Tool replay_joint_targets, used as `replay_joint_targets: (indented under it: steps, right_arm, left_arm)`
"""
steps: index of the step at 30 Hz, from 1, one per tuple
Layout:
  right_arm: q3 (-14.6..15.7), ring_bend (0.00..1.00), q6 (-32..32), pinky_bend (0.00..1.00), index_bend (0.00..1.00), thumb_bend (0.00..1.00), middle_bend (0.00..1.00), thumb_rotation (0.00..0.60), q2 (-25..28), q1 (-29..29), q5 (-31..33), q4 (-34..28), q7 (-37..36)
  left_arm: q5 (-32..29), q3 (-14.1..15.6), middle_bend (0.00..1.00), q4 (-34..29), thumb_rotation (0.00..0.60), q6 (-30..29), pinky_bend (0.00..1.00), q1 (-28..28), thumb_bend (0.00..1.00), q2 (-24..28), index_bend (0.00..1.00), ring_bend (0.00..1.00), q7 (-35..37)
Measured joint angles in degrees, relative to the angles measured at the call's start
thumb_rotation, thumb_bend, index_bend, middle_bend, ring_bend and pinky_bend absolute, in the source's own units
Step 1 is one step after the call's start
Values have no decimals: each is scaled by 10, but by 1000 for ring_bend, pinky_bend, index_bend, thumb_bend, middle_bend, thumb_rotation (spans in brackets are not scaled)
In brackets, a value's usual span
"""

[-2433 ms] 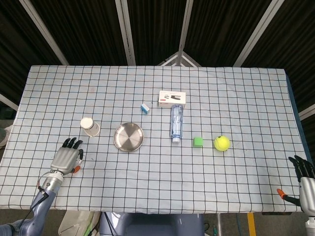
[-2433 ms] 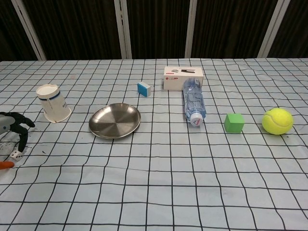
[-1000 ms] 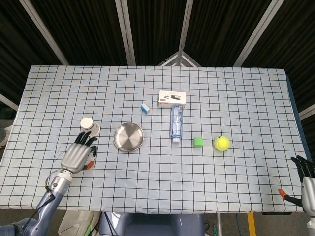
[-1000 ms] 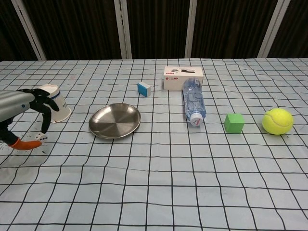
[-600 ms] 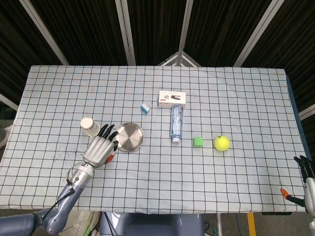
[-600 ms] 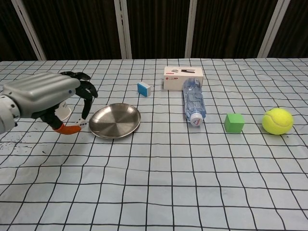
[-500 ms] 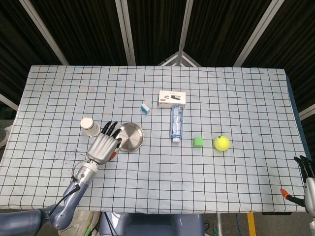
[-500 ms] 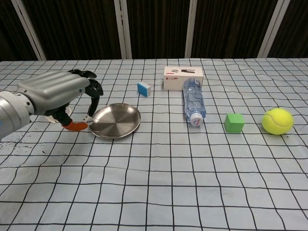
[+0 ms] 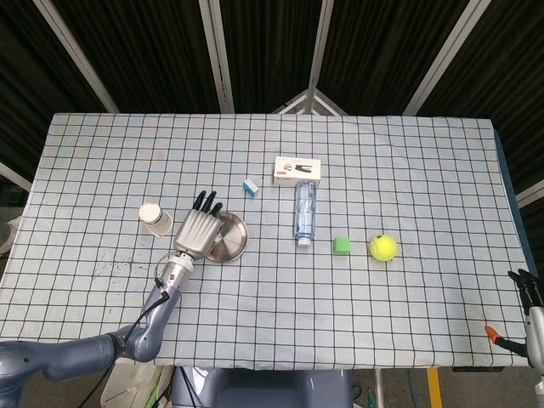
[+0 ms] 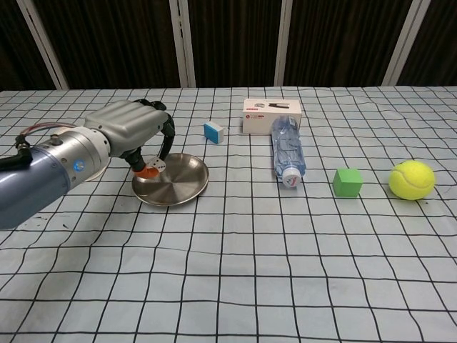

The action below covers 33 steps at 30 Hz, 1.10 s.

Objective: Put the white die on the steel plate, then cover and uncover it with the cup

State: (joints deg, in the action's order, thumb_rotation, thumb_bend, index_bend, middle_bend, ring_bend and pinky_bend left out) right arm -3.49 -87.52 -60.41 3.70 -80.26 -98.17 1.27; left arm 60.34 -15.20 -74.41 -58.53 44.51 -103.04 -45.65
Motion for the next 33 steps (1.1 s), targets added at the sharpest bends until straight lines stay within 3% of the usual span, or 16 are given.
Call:
replay_joint_targets:
  steps: [5,12,17,22,26,33]
  right_arm:
    - [1,115,1,16,159,42,125,600,0,-1,-1,0,1]
    - [0,115,-1,15,159,42,124,600,2,1,1,0,-3]
    - [-1,115,-1,15,160,42,125,600,3,1,0,0,-6]
    - [0,115,0,16,159,42,125,600,4,1,0,-2,-8]
    - [0,115,0,15,159,42,125,600,4,1,1,-3,-7]
    - [-1,115,-5,15,160,42,125,600,7,4,0,-4,-13]
  left_arm:
    - [10,1,180,26,600,1,60,11,524,-12,593,0,20]
    - [12,11,98,49,600,7,60,21,439,-27,387,0,25]
    - [11,22,34,54,600,7,60,22,221,-29,262,0,17]
    - [11,25,0,51,600,-2,59,23,76,-27,8,0,5]
    - [16,26,0,40,600,-11,62,23,65,-23,3,0,2]
    - [27,28,0,-30,600,-28,88,6,66,11,100,0,34]
